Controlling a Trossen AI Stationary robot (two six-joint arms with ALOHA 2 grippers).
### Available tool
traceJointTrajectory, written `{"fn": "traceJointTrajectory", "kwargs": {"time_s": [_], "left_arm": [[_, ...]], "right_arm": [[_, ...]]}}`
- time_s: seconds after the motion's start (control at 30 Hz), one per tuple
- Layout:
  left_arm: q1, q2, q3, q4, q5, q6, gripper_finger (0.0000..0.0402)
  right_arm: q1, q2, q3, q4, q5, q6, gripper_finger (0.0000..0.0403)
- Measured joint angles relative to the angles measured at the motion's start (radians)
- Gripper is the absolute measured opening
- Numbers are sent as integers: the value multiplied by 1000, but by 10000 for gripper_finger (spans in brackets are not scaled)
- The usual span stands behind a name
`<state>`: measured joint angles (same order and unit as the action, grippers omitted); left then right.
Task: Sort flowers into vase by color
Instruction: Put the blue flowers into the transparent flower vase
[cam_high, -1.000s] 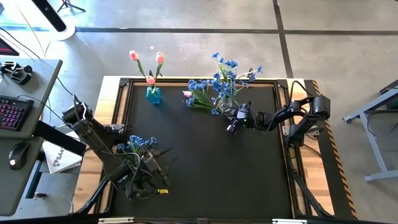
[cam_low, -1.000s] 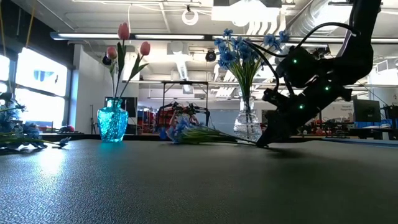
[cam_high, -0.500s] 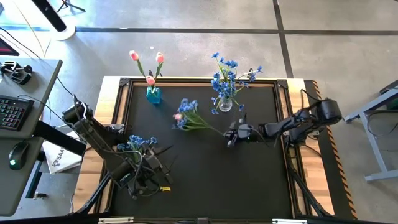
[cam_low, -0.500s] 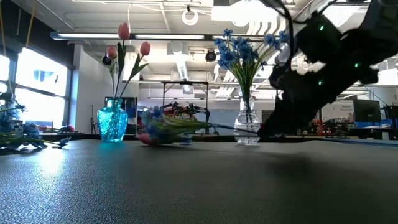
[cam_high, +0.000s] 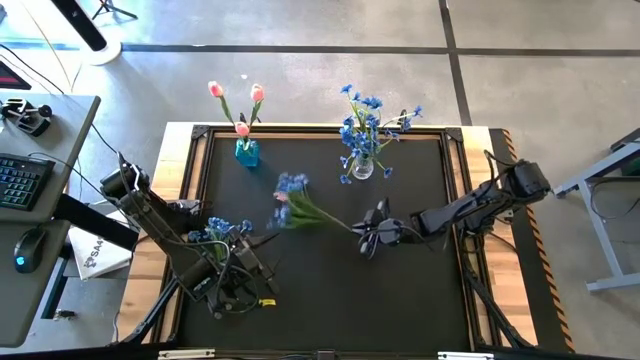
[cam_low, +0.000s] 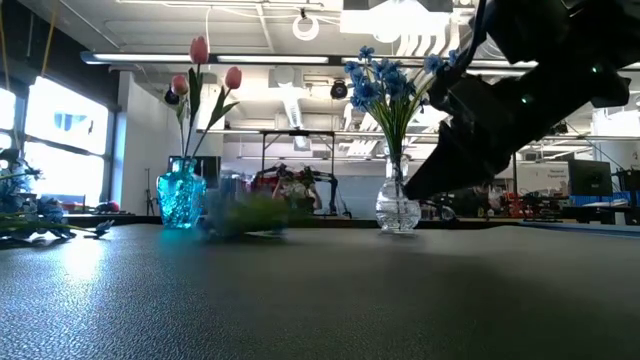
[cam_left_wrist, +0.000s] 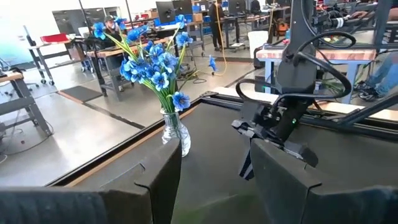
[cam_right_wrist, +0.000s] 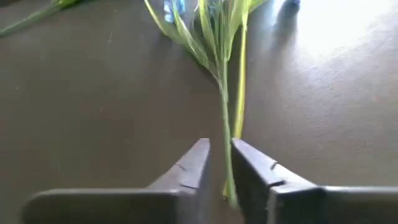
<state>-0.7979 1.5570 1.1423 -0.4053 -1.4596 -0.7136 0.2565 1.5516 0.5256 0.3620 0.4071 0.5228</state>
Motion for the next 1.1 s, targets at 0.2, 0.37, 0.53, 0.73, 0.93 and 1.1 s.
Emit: {"fn": "traceJointTrajectory", "kwargs": {"time_s": [0.2,0.37,0.53,0.73,0.93,1.1], "left_arm": [[0,0,0,2,28,0,181],[0,0,0,11,46,-17,181],[0,0,0,11,49,-53,181],[0,0,0,13,52,-61,181],[0,0,0,9,67,-52,181],[0,0,0,9,71,-53,181]], "right_arm": [[-9,19,2,0,-72,-82,164],[-28,23,66,2,-82,-238,209],[-67,97,151,1,-84,-383,207],[-112,254,259,-10,-67,-409,179],[-134,330,350,-113,-67,-408,114],[-148,335,365,-152,-72,-393,51]]}}
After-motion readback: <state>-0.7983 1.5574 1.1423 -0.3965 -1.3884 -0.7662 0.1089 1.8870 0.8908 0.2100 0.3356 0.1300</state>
